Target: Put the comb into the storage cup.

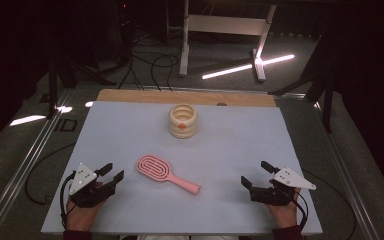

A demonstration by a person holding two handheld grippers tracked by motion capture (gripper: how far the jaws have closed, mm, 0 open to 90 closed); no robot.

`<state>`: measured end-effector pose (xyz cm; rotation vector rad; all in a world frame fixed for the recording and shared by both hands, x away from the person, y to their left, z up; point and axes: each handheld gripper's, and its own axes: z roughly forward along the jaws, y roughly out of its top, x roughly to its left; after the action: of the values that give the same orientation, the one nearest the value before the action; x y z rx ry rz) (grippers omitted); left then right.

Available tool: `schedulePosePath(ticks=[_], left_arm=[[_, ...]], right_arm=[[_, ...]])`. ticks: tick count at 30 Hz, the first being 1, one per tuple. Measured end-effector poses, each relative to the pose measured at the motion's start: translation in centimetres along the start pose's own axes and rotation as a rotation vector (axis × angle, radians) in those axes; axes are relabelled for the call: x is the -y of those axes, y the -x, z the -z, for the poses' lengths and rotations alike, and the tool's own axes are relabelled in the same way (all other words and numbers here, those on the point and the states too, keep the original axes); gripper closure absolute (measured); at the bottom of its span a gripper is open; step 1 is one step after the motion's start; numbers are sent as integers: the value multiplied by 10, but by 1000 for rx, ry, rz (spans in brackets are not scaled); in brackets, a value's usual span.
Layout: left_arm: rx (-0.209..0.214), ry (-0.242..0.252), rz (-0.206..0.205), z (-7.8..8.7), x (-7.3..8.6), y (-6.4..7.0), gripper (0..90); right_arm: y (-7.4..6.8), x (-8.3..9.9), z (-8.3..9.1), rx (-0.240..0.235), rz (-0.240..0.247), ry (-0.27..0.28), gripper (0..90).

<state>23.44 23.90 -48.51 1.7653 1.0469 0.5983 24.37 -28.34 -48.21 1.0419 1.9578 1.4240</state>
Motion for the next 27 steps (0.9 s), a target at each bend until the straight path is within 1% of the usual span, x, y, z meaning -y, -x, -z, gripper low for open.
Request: schedulePosePath(ticks=[1, 4, 5, 7, 10, 12, 18, 20, 24, 27], left_arm=[[11, -1, 1, -2, 0, 1, 525], [1, -34, -11, -8, -3, 5, 573], [10, -40, -13, -9, -3, 6, 593], [25, -48, -9, -12, -4, 7, 629], [20, -57, 2, -15, -6, 9, 677], [23, -63, 12, -18, -7, 9, 731], [32, -108, 7, -30, -8, 14, 888], [36, -126, 10, -34, -8, 16, 897], [33, -160, 4, -40, -7, 18, 899], [30, -170, 3, -43, -6, 19, 899]], right_arm=[[0, 0, 0, 0, -1, 0, 77], [0, 0, 0, 1, -2, 1, 77], [0, 0, 0, 1, -2, 1, 77], [0, 0, 0, 2, -3, 1, 77], [0, 1, 0, 2, -2, -2, 77], [0, 1, 0, 4, -2, -5, 77], [0, 1, 0, 2, 1, -3, 77], [0, 1, 0, 3, 2, -2, 77], [0, 1, 0, 4, 1, -4, 77], [0, 1, 0, 4, 2, -4, 78]])
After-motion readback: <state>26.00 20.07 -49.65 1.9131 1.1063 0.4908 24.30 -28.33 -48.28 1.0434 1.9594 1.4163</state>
